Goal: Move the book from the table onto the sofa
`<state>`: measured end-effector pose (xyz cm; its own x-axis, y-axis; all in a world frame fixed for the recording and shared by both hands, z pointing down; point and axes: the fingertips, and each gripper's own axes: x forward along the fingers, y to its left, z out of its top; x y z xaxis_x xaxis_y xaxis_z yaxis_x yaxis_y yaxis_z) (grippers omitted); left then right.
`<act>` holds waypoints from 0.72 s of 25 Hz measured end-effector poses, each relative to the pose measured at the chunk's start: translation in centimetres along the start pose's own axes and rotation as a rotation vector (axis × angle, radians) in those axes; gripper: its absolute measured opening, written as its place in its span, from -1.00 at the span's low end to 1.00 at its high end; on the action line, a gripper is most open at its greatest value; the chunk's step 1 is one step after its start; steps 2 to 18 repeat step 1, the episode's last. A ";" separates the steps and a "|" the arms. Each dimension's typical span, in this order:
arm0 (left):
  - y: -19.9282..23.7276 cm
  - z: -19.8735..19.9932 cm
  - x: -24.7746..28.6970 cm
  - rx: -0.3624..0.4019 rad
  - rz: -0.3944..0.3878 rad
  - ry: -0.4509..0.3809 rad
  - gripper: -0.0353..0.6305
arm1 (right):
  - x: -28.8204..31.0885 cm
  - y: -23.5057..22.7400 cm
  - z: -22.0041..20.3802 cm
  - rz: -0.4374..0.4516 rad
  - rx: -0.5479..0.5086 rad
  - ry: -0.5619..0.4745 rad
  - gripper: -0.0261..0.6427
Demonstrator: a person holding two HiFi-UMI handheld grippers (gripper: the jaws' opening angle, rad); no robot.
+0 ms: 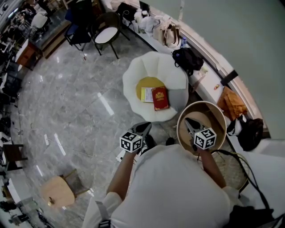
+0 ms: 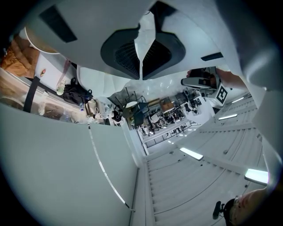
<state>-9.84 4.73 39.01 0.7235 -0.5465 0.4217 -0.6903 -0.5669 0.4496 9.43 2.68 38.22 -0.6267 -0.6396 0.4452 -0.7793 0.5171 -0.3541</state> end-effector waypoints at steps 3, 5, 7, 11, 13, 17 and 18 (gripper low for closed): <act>0.1 0.1 0.0 0.000 -0.001 0.000 -0.89 | 0.1 0.1 0.1 0.000 -0.001 0.000 -0.78; 0.1 0.1 0.0 0.000 -0.001 0.000 -0.89 | 0.1 0.1 0.1 0.000 -0.001 0.000 -0.78; 0.1 0.1 0.0 0.000 -0.001 0.000 -0.89 | 0.1 0.1 0.1 0.000 -0.001 0.000 -0.78; 0.1 0.1 0.0 0.000 -0.001 0.000 -0.89 | 0.1 0.1 0.1 0.000 -0.001 0.000 -0.78; 0.1 0.1 0.0 0.000 -0.001 0.000 -0.89 | 0.1 0.1 0.1 0.000 -0.001 0.000 -0.78; 0.1 0.1 0.0 0.000 -0.001 0.000 -0.89 | 0.1 0.1 0.1 0.000 -0.001 0.000 -0.78; 0.1 0.1 0.0 0.000 -0.001 0.000 -0.89 | 0.1 0.1 0.1 0.000 -0.001 0.000 -0.78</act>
